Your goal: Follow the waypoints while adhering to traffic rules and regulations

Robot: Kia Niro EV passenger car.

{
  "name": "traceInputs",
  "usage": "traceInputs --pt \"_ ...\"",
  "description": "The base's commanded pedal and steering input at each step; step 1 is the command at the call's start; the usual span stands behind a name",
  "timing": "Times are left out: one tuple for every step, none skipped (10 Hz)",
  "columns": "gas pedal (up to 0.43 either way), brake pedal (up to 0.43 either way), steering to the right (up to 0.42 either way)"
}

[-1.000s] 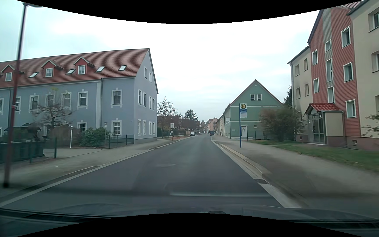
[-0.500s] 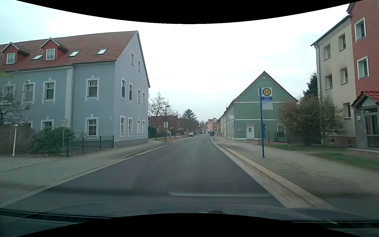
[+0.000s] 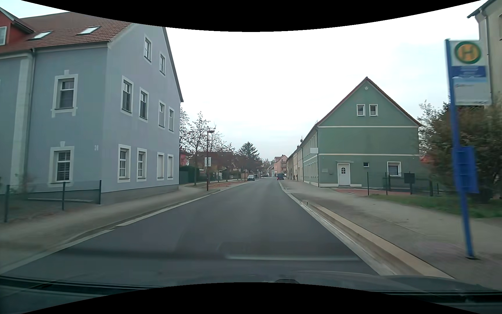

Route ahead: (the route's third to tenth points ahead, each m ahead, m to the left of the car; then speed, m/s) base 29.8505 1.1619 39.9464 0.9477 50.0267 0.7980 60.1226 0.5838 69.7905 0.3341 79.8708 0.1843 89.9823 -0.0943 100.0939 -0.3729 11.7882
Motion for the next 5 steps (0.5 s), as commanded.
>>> traceInputs --pt "0.177 0.0 0.003" --pt "0.177 0.0 0.003" --pt "0.177 0.0 0.003" --pt "0.169 0.0 0.003" --pt "0.169 0.0 0.003"
